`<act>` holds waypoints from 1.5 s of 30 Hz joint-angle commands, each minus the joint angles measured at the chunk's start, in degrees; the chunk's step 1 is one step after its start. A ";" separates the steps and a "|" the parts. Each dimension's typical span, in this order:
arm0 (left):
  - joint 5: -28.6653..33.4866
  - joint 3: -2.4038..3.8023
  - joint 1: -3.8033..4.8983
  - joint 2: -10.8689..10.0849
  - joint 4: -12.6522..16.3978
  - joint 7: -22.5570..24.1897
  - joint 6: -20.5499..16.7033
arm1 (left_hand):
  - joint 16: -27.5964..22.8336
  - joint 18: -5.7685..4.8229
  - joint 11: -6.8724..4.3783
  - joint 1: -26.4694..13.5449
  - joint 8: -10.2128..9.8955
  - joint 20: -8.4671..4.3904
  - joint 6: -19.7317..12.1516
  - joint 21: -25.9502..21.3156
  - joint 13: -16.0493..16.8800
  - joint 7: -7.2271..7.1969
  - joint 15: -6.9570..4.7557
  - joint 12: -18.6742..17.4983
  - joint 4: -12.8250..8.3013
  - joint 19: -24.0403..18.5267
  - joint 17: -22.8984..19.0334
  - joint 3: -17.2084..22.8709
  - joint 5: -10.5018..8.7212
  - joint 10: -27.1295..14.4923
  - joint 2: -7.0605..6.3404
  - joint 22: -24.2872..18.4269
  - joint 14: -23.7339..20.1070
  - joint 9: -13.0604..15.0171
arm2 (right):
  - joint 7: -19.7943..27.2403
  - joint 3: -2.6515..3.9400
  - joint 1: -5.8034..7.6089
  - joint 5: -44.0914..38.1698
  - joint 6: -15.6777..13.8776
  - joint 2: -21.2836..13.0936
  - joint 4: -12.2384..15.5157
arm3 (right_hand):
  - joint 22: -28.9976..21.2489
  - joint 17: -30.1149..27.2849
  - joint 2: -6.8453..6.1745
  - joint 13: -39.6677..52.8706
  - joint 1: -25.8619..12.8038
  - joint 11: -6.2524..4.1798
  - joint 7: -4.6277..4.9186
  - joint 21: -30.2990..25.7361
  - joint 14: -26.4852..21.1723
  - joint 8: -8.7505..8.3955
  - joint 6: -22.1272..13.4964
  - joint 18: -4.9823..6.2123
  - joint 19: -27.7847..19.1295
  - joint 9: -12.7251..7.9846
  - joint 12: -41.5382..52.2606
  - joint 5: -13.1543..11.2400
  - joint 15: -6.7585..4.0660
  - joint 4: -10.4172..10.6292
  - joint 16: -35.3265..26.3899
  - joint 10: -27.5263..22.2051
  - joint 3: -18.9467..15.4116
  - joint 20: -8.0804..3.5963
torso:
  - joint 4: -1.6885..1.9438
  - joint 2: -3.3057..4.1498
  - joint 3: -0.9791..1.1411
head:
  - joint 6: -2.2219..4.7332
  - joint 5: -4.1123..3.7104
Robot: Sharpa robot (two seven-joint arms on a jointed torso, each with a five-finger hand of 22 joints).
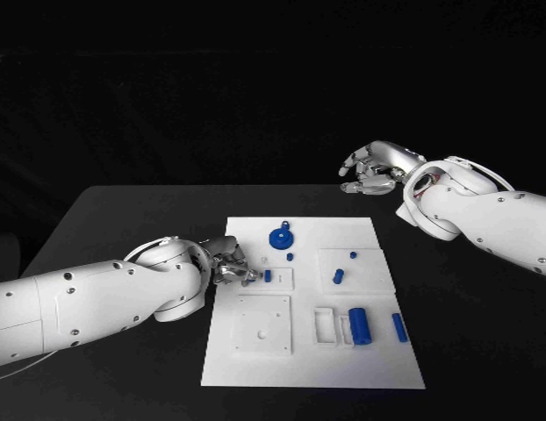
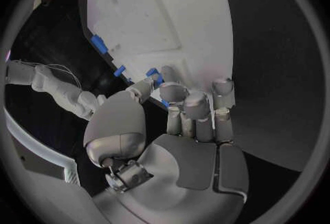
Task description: Assemble the parts on the task board
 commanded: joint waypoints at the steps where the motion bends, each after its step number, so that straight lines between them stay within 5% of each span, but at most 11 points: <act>1: 0.20 -0.10 -0.17 0.16 0.19 0.43 1.57 | -0.23 1.05 0.42 -0.49 0.15 -7.50 -0.37 -0.21 -0.08 0.09 -0.16 0.29 0.38 0.33 0.07 0.12 -0.34 -0.11 0.01 0.09 -0.24 -0.05 | 0.38 0.02 -0.02 -0.16 0.55 0.01 0.02 | 0.85 -0.02 -0.17 -0.09 -0.32 0.06 0.41 -0.14 -0.11 -0.11 -0.13 3.04 -0.03 -0.07 0.29 0.21 -0.31 -0.17 -0.23 -0.17 -0.07 -0.52 | 0.01 -0.01 0.00 | -0.01 -0.01; 8: 0.20 -0.08 -0.17 0.14 0.13 0.39 1.37 | -0.24 1.09 0.41 -0.29 0.17 -7.53 -0.41 -0.23 -0.10 0.08 -0.18 0.31 0.35 0.31 0.09 0.27 -0.19 -0.12 0.21 0.13 -0.26 -0.06 | 0.39 0.02 -0.02 -0.16 0.55 0.01 0.00 | 0.85 -0.02 -0.16 -0.10 -0.32 0.06 0.41 -0.13 -0.11 -0.12 -0.14 3.04 -0.02 -0.07 0.29 0.24 -0.30 -0.18 -0.23 -0.17 -0.09 -0.52 | 0.01 0.00 0.00 | -0.01 -0.03; 11: 0.22 -0.04 -0.17 0.12 0.14 0.39 1.45 | -0.23 1.08 0.44 0.31 0.33 -7.48 -0.55 -0.19 -0.14 0.11 -0.23 0.41 -1.12 0.13 0.17 -0.32 1.14 -0.20 2.07 0.39 -0.34 -0.08 | 0.38 0.02 -0.02 -0.16 0.55 0.01 -0.01 | 0.85 -0.02 -0.16 -0.10 -0.32 0.06 0.41 -0.13 -0.11 -0.12 -0.14 3.04 -0.02 -0.07 0.29 0.24 -0.30 -0.18 -0.23 -0.17 -0.10 -0.52 | 0.00 0.00 -0.01 | 0.01 -0.02; 13: 0.29 -0.03 -0.17 0.11 0.14 0.40 1.56 | -0.24 1.07 0.45 0.29 0.35 -7.47 -0.58 -0.21 -0.16 0.12 -0.23 0.42 -1.44 0.08 0.19 -0.50 1.39 -0.23 2.18 0.44 -0.36 -0.10 | 0.38 0.02 -0.02 -0.16 0.56 0.02 -0.02 | 0.85 -0.02 -0.15 -0.10 -0.32 0.06 0.41 -0.14 -0.11 -0.12 -0.15 3.04 -0.02 -0.07 0.29 0.25 -0.30 -0.19 -0.23 -0.17 -0.10 -0.52 | 0.00 0.00 -0.01 | 0.01 -0.02; 20: 0.47 0.23 -0.17 -0.07 0.02 0.46 1.15 | -0.38 1.08 0.45 -0.68 0.40 -7.47 -0.66 -0.38 -0.31 0.13 -0.25 0.38 -0.57 0.20 0.17 -0.51 0.75 -0.24 0.79 0.45 -0.37 -0.25 | 0.38 0.02 -0.02 -0.16 0.56 0.02 -0.03 | 0.85 -0.02 -0.14 -0.11 -0.32 0.06 0.41 -0.13 -0.11 -0.12 -0.15 3.04 -0.02 -0.07 0.30 0.27 -0.30 -0.20 -0.23 -0.17 -0.12 -0.52 | 0.00 -0.01 0.00 | 0.00 -0.02; 26: 0.20 0.39 -0.12 -0.32 0.23 0.07 0.47 | -0.56 1.18 0.46 -1.91 0.66 -7.52 -0.94 -0.65 -0.68 0.15 -0.38 0.30 4.35 0.52 0.17 0.84 -6.24 -0.19 -2.68 0.60 -0.35 -0.39 | 0.38 0.02 -0.02 -0.16 0.57 0.02 -0.05 | 0.85 -0.02 -0.13 -0.11 -0.31 0.06 0.41 -0.14 -0.11 -0.12 -0.15 3.04 -0.02 -0.07 0.30 0.29 -0.30 -0.21 -0.23 -0.17 -0.13 -0.52 | 0.03 -0.03 0.01 | 0.02 -0.02; 32: 0.26 0.43 -0.10 -0.53 0.24 0.11 0.27 | -0.54 1.19 0.50 -3.36 0.78 -7.49 -1.10 -0.65 -0.73 0.19 -0.39 0.31 6.92 0.52 0.20 0.32 -6.70 -0.21 -4.18 0.69 -0.43 -0.29 | 0.38 0.02 -0.02 -0.16 0.59 0.00 -0.07 | 0.85 -0.02 -0.12 -0.11 -0.31 0.07 0.41 -0.14 -0.11 -0.12 -0.15 3.04 -0.02 -0.07 0.30 0.30 -0.30 -0.22 -0.23 -0.17 -0.14 -0.52 | -0.04 -0.02 0.01 | 0.05 -0.01; 45: 1.04 0.43 -0.06 -0.51 0.20 0.28 0.35 | -0.61 1.31 0.52 -2.41 0.79 -7.55 -1.36 -0.58 -0.78 0.22 -0.44 0.23 6.76 0.47 0.17 0.10 -6.68 -0.31 -3.97 0.82 -0.55 -0.21 | 0.35 0.02 -0.02 -0.16 0.60 -0.04 -0.02 | 0.85 -0.02 -0.11 -0.12 -0.31 0.06 0.41 -0.14 -0.10 -0.12 -0.15 3.04 -0.01 -0.07 0.31 0.33 -0.30 -0.23 -0.23 -0.17 -0.16 -0.52 | -0.01 -0.01 0.01 | 0.10 0.06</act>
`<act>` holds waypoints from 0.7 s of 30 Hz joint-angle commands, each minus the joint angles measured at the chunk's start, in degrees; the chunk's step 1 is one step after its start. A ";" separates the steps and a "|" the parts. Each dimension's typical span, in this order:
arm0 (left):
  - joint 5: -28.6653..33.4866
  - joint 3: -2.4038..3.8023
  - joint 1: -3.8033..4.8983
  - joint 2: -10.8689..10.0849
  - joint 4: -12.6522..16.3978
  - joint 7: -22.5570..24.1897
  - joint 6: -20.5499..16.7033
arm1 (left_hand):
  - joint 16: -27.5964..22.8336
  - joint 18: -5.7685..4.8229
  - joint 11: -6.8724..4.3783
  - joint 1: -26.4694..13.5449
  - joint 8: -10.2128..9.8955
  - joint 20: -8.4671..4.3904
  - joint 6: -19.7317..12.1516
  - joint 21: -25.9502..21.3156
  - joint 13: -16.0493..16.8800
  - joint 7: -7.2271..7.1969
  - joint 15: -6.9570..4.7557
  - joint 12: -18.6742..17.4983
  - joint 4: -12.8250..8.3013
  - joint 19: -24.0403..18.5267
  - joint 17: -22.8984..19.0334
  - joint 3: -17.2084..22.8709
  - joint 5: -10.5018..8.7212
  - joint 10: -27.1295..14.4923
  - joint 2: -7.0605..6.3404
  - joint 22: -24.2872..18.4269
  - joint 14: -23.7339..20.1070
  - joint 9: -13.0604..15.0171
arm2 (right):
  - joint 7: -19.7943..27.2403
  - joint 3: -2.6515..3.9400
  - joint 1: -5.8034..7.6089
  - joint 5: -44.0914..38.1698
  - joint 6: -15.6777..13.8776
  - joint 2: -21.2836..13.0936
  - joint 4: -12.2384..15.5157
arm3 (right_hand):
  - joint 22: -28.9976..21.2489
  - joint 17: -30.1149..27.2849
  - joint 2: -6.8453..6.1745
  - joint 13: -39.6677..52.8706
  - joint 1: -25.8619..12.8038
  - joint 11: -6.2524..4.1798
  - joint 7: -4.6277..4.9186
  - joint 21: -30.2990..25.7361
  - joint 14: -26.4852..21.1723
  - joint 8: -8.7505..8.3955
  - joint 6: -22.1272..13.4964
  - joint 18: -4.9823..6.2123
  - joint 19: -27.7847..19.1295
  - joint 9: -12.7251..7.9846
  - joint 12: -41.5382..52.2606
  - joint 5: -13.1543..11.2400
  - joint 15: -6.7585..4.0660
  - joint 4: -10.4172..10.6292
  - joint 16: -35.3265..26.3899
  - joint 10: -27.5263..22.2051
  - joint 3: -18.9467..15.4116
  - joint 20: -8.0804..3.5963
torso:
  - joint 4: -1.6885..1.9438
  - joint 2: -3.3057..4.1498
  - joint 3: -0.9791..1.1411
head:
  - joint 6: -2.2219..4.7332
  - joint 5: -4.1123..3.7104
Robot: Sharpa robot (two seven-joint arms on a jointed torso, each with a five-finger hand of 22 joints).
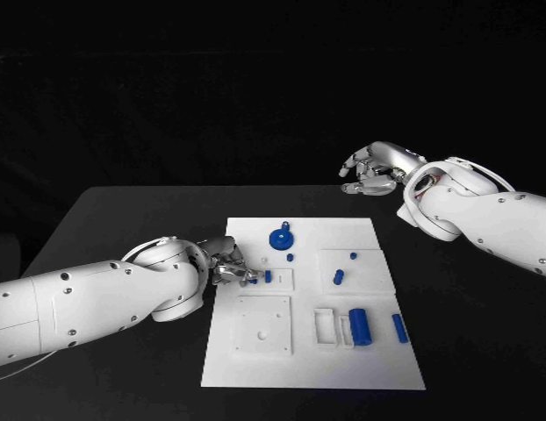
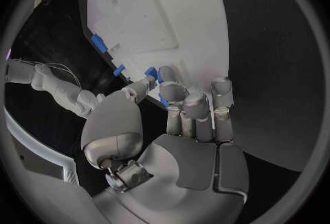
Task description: Assemble the parts on the task board
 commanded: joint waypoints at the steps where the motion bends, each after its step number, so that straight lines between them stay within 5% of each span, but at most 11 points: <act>1: 0.87 0.06 0.04 0.00 0.12 0.36 -0.09 | -0.42 0.43 0.36 0.80 0.33 -7.66 -0.39 -0.26 -0.08 0.07 -0.26 -0.02 0.00 0.34 0.05 -0.20 -0.16 -0.11 0.25 0.07 -0.37 0.09 | 0.35 0.02 -0.02 -0.16 0.58 -0.02 0.05 | 0.85 -0.02 -0.11 -0.08 -0.31 0.06 0.45 -0.13 -0.10 -0.12 0.07 3.04 -0.15 -0.07 0.31 0.34 -0.30 -0.23 -0.24 -0.17 -0.16 -0.43 | -0.01 0.00 -0.02 | -0.02 0.02; 12: 2.41 0.11 0.19 -0.05 0.04 0.70 -0.55 | -0.96 0.45 0.56 1.52 -0.03 -7.62 -1.10 -0.32 -0.41 0.30 -0.30 -0.57 0.13 0.17 -0.24 -0.62 -0.13 -0.37 0.18 0.15 -0.73 -0.01 | 0.37 0.02 -0.02 -0.16 0.55 0.00 0.03 | 0.85 -0.02 -0.09 -0.09 -0.30 0.06 0.45 -0.14 -0.10 -0.12 0.06 3.04 -0.15 -0.07 0.31 0.36 -0.30 -0.26 -0.24 -0.16 -0.17 -0.43 | 0.04 0.01 -0.02 | 0.07 -0.01; 18: 2.87 0.11 0.21 0.04 0.00 0.80 -0.33 | -1.27 0.42 0.71 3.77 -0.27 -7.55 -1.29 -0.36 -0.72 0.44 -0.27 -0.98 -1.54 -0.07 -0.48 -1.49 0.25 -0.23 2.11 0.35 -0.72 -0.11 | 0.37 0.02 -0.02 -0.16 0.53 0.00 0.02 | 0.85 -0.02 -0.08 -0.09 -0.29 0.06 0.45 -0.14 -0.10 -0.12 0.06 3.04 -0.15 -0.07 0.32 0.36 -0.30 -0.27 -0.24 -0.16 -0.17 -0.44 | 0.01 0.02 -0.03 | 0.01 0.03; 21: 3.09 0.11 0.23 0.13 -0.04 0.93 -0.14 | -1.48 0.33 0.79 5.15 -0.50 -7.46 -1.34 -0.50 -0.91 0.51 -0.20 -1.22 -3.88 -0.27 -0.66 -2.44 4.08 -0.21 3.56 0.49 -0.74 -0.27 | 0.35 0.02 -0.02 -0.16 0.53 -0.01 0.04 | 0.85 -0.02 -0.08 -0.09 -0.28 0.06 0.45 -0.14 -0.10 -0.12 0.06 3.04 -0.14 -0.07 0.32 0.37 -0.30 -0.28 -0.24 -0.16 -0.17 -0.44 | 0.01 0.02 -0.02 | -0.01 0.06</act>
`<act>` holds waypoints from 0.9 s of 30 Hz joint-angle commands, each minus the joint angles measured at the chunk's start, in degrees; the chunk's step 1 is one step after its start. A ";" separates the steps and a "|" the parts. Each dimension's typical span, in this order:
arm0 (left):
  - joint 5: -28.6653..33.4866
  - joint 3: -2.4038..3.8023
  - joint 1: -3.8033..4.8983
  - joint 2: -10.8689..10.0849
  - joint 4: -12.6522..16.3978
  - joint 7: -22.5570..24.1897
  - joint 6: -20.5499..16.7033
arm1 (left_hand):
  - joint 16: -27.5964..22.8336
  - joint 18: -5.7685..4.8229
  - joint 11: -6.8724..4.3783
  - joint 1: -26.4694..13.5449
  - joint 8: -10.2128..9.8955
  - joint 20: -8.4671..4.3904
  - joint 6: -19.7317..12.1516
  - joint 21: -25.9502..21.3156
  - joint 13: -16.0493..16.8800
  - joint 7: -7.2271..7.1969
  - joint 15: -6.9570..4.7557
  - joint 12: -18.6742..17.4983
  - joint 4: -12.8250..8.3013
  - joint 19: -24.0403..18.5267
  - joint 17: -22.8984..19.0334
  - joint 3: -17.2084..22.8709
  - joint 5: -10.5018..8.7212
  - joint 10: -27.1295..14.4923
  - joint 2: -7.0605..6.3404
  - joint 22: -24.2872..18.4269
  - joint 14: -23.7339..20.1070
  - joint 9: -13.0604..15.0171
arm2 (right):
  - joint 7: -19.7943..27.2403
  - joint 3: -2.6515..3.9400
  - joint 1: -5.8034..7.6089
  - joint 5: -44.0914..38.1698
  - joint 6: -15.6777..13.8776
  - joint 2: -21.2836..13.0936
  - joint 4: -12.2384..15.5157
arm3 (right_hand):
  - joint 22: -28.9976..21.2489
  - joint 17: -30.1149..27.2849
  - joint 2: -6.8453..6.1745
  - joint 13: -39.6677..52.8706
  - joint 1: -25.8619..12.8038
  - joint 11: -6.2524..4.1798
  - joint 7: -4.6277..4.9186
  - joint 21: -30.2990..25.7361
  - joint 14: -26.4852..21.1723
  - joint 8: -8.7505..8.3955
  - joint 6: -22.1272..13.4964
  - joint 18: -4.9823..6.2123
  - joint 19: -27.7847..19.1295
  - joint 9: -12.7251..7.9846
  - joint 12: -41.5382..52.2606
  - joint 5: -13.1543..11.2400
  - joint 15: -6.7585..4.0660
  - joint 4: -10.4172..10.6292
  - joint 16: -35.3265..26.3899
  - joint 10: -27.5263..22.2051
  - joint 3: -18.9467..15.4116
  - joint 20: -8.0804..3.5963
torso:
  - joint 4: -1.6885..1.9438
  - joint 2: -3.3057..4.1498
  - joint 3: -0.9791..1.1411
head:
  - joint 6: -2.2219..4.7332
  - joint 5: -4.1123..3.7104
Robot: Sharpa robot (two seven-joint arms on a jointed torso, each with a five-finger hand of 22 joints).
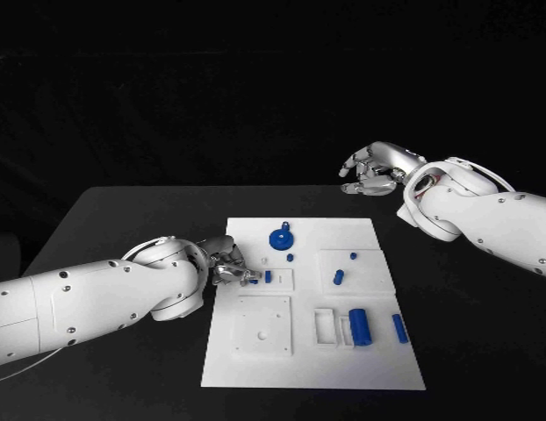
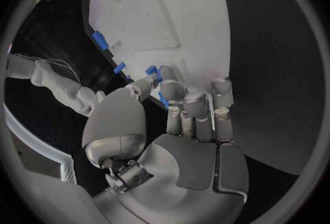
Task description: Assemble the parts on the task board
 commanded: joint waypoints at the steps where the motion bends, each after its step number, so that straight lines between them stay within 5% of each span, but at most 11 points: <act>1: 1.17 0.05 0.09 0.23 0.03 0.80 0.08 | -0.44 0.33 0.62 1.10 -0.34 -7.45 -0.51 -0.18 -0.14 0.06 0.19 -0.40 -1.52 -0.28 -0.12 -0.40 2.33 -0.01 0.39 0.10 -0.36 -0.14 | 0.36 0.02 -0.02 -0.16 0.53 0.00 0.05 | 0.85 -0.02 -0.08 -0.09 -0.27 0.06 0.30 -0.15 -0.10 -0.12 -0.07 3.05 0.09 -0.07 0.32 0.37 -0.30 -0.28 -0.24 -0.16 -0.17 -0.40 | 0.00 0.02 0.01 | -0.05 0.06; 9: 1.20 0.05 0.13 0.44 -0.05 0.84 0.70 | -0.80 0.20 0.77 3.88 -0.76 -7.41 -0.44 -0.44 -0.41 0.20 0.37 -0.82 -5.56 -0.15 -0.45 -0.38 5.11 0.11 0.64 0.23 -0.32 -0.46 | 0.37 0.02 -0.02 -0.16 0.54 0.02 0.06 | 0.85 -0.02 -0.07 -0.10 -0.25 0.07 0.31 -0.15 -0.10 -0.13 -0.09 3.05 0.09 -0.08 0.32 0.38 -0.30 -0.30 -0.24 -0.16 -0.17 -0.40 | 0.01 0.01 0.04 | -0.14 0.20; 21: 0.89 0.05 0.16 0.82 -0.05 0.82 0.68 | -0.86 0.12 0.79 4.97 -0.87 -7.40 -0.35 -0.58 -0.48 0.22 0.44 -0.93 -7.01 0.01 -0.55 -0.21 6.18 0.21 0.56 0.26 -0.24 -0.53 | 0.44 0.02 -0.14 -0.16 0.54 0.23 -0.11 | 0.84 -0.02 -0.07 -0.10 -0.26 0.07 0.31 -0.16 -0.10 -0.13 -0.10 3.05 0.09 -0.08 0.33 0.39 -0.30 -0.31 -0.24 -0.16 -0.18 -0.40 | 0.02 0.04 0.07 | -0.25 0.26; 22: 0.76 0.05 0.16 0.80 -0.03 0.82 0.75 | -0.87 0.06 0.83 5.58 -0.91 -7.38 -0.32 -0.60 -0.50 0.25 0.47 -0.97 -7.85 0.08 -0.59 -0.12 8.25 0.23 0.62 0.30 -0.22 -0.55 | 0.45 0.02 -0.16 -0.16 0.54 0.24 -0.11 | 0.84 -0.02 -0.06 -0.11 -0.27 0.07 0.31 -0.16 -0.10 -0.13 -0.10 3.05 0.09 -0.08 0.33 0.39 -0.30 -0.30 -0.24 -0.16 -0.19 -0.40 | 0.03 0.03 0.07 | -0.26 0.27; 27: 0.52 0.04 0.16 0.77 0.12 0.99 0.83 | -0.91 -0.08 0.90 7.92 -1.01 -7.34 -0.23 -0.75 -0.56 0.29 0.58 -1.06 -10.99 0.23 -0.71 -0.25 11.83 0.32 1.25 0.41 -0.15 -0.60 | 0.46 0.02 -0.18 -0.16 0.52 0.21 -0.09 | 0.84 -0.02 -0.06 -0.11 -0.29 0.07 0.31 -0.16 -0.10 -0.14 -0.10 3.05 0.09 -0.08 0.33 0.38 -0.29 -0.29 -0.25 -0.16 -0.20 -0.39 | 0.01 0.01 0.06 | -0.30 0.27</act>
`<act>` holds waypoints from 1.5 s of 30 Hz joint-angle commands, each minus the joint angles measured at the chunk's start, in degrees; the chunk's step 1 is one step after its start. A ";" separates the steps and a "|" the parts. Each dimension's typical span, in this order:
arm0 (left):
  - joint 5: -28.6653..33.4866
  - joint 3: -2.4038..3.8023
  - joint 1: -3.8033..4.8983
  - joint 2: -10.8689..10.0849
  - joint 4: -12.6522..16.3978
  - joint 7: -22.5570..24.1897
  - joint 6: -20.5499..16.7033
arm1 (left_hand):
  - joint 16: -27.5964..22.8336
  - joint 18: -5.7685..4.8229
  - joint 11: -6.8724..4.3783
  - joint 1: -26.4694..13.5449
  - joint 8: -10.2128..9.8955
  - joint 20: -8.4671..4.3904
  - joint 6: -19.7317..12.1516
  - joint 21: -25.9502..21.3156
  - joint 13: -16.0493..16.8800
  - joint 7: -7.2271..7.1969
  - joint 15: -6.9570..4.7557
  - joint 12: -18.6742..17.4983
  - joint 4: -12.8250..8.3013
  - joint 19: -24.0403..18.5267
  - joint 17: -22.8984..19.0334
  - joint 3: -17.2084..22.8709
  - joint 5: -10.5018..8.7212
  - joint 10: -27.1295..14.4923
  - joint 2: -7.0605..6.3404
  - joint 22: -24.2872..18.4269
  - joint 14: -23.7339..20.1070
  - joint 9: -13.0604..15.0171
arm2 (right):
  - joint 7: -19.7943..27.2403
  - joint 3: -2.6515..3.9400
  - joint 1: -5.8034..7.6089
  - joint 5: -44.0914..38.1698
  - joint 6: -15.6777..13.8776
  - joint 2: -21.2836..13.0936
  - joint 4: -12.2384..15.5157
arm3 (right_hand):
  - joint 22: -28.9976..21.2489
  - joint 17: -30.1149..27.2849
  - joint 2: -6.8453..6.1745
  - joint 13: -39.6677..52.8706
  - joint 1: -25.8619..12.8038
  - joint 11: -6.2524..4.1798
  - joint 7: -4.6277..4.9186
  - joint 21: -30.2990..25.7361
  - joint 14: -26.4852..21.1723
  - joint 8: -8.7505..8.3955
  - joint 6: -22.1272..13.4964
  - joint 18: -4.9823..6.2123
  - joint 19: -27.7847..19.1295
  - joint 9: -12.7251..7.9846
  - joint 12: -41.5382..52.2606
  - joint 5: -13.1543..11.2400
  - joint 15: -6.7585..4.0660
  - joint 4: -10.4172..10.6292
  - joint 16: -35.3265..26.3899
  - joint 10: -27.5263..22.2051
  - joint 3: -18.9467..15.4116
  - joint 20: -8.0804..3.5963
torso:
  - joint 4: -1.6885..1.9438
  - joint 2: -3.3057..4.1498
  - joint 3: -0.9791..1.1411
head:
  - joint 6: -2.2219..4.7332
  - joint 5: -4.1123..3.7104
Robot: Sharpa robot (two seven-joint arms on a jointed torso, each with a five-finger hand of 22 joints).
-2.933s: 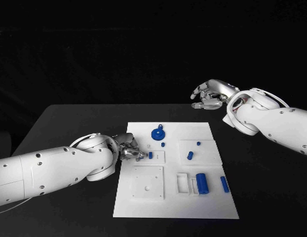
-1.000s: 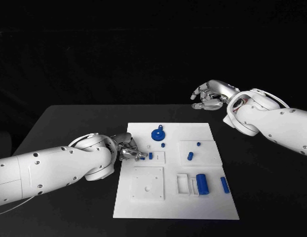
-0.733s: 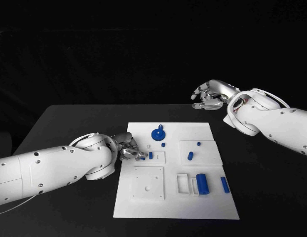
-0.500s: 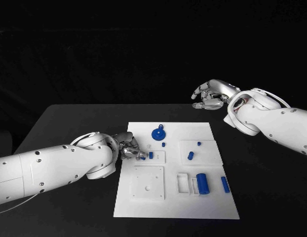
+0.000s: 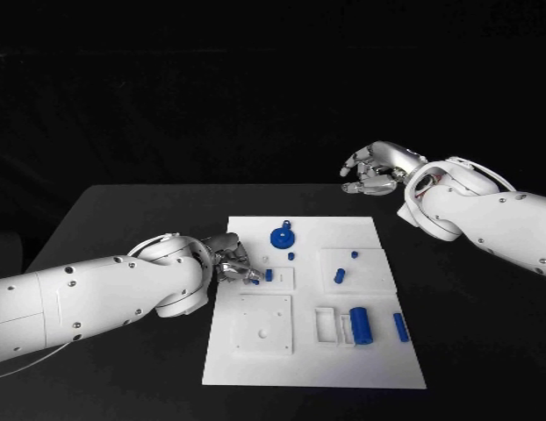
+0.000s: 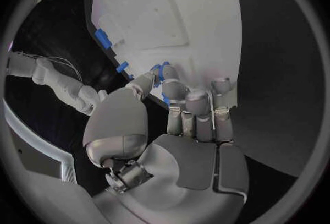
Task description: Assemble the parts on the task board
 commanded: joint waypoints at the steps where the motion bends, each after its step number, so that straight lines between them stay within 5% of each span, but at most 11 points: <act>1: -0.40 -0.06 -0.05 0.10 0.24 0.58 0.65 | -0.27 -0.11 0.13 2.15 -0.39 -7.33 0.02 -0.36 -0.12 0.06 -0.12 -0.42 -2.71 0.26 -0.14 1.27 1.51 0.37 1.04 0.08 0.14 -0.07 | 0.45 0.02 -0.02 -0.16 0.52 0.01 0.03 | 0.84 -0.02 -0.05 -0.08 -0.30 0.07 0.29 -0.16 -0.09 -0.14 -0.04 3.05 0.10 -0.08 0.33 0.38 -0.29 -0.28 -0.25 -0.16 -0.20 -0.43 | -0.02 -0.03 -0.02 | -0.04 0.00; 9: -3.92 -0.07 -0.05 0.19 0.88 0.61 -0.40 | -0.25 -0.25 0.10 3.47 -0.49 -7.33 0.15 -0.58 -0.18 0.06 0.04 -0.50 -4.77 0.42 -0.23 1.37 4.44 0.42 2.28 0.19 0.24 -0.14 | 0.49 0.02 -0.03 -0.16 0.52 0.01 0.04 | 0.84 -0.02 -0.03 -0.08 -0.35 0.08 0.29 -0.16 -0.09 -0.14 -0.04 3.05 0.10 -0.08 0.33 0.38 -0.29 -0.25 -0.25 -0.16 -0.22 -0.42 | 0.00 -0.02 -0.05 | 0.00 -0.01; 45: -8.74 -0.09 -0.06 0.24 -0.27 -0.37 -3.02 | -0.17 -0.28 -0.16 4.23 -0.50 -7.38 0.30 -0.62 -0.20 -0.07 0.10 -0.54 -5.46 0.83 -0.26 2.34 4.70 0.41 2.92 0.23 0.51 -0.17 | 0.55 0.02 -0.09 -0.14 0.45 0.02 0.04 | 0.83 -0.03 0.06 -0.11 -0.48 0.09 0.30 -0.19 -0.10 -0.15 -0.06 3.05 0.10 -0.09 0.33 0.44 -0.28 -0.14 -0.27 -0.18 -0.25 -0.40 | -0.02 -0.04 -0.03 | 0.27 0.13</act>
